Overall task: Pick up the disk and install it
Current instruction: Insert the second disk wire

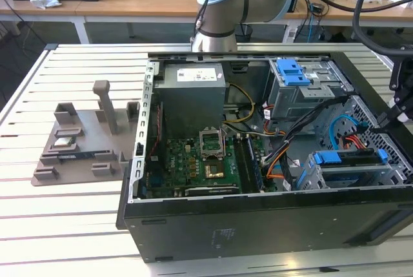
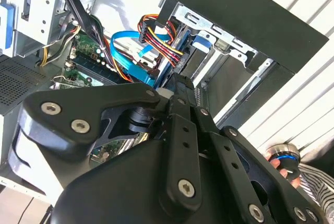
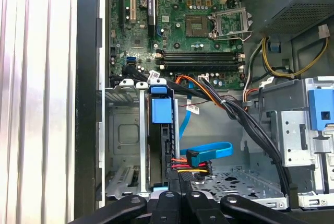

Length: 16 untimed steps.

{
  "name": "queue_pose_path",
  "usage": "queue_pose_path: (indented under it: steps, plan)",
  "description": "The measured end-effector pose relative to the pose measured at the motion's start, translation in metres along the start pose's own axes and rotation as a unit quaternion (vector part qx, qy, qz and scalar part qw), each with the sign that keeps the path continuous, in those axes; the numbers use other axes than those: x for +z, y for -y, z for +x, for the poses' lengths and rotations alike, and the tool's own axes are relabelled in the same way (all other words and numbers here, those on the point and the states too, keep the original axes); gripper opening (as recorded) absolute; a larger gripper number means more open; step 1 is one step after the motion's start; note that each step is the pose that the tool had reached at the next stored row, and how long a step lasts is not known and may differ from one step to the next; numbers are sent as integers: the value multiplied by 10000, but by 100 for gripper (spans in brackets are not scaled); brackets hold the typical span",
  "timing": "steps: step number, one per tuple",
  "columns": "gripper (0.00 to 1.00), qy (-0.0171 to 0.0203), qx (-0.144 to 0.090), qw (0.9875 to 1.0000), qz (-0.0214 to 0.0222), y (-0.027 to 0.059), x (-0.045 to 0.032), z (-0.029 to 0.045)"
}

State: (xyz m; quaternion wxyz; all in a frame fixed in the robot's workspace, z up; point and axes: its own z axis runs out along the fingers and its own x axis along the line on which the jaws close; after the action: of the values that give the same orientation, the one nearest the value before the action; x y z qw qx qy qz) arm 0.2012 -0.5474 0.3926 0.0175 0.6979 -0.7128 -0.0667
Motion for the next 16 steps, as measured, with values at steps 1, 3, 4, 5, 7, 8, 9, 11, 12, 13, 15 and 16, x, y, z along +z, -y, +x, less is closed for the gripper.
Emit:
queue_pose_path:
  steps: [1,3,4,5,7,8,9,11,12,13,15,16]
  plan:
    - [11,1,0,10000,0,0,0,0]
    - [24,2,0,10000,0,0,0,0]
    - [30,2,0,10000,0,0,0,0]
    - [30,1,-1,10000,0,-1,1,-1]
    - [30,1,-6,10000,0,-22,30,-16]
    - [30,10,-16,10000,0,-65,68,-31]
    - [30,24,-31,10000,1,-100,100,-49]
    - [30,47,-77,10000,-2,-108,136,-134]
    - [30,47,-91,9999,-3,-107,147,-137]
    - [30,45,-98,9999,-4,-107,155,-137]
    - [30,43,-120,9999,-5,-107,193,-134]
    - [30,41,-129,9999,-6,-106,222,-132]
